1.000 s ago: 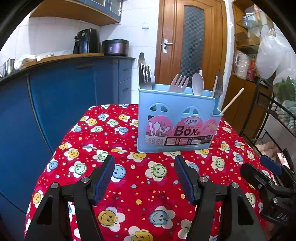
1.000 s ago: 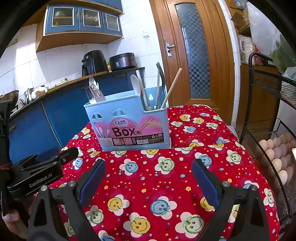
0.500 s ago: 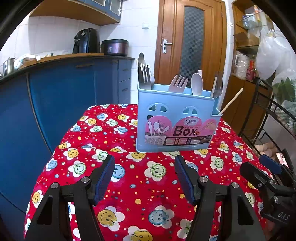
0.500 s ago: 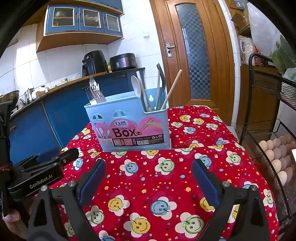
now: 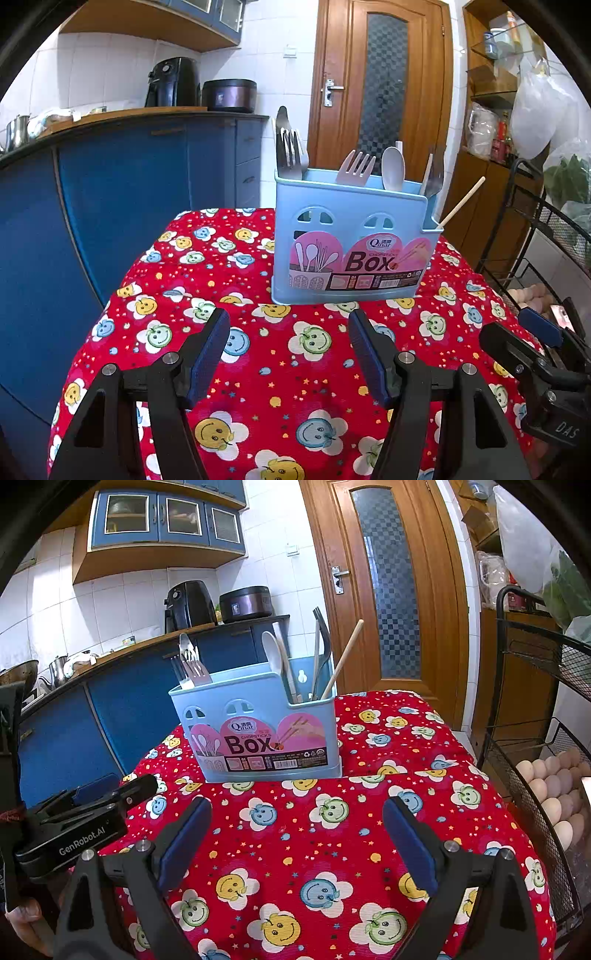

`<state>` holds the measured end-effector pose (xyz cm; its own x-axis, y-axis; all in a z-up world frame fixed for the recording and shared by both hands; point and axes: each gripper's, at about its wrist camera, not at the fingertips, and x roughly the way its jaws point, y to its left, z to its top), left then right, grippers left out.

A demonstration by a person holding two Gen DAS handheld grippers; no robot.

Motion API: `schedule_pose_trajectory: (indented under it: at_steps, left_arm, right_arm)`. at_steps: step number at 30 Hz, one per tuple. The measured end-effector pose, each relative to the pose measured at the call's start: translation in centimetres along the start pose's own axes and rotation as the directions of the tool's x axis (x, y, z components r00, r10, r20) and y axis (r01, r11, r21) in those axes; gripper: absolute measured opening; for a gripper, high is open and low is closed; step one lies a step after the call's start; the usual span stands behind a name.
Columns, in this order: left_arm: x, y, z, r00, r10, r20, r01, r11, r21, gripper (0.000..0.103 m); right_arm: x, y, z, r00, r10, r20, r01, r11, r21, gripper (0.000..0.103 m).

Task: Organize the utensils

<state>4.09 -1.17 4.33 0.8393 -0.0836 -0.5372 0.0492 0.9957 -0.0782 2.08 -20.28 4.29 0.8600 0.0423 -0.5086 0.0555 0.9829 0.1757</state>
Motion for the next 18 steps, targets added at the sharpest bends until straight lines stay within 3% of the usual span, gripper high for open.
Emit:
schedule_pose_trajectory:
  at_steps: [18]
  left_arm:
    - [-0.03, -0.01, 0.00, 1.000, 0.000, -0.001, 0.000, 1.000, -0.002, 0.068]
  right_arm:
    - [0.00, -0.06, 0.01, 1.000, 0.000, 0.000, 0.000, 1.000, 0.000, 0.096]
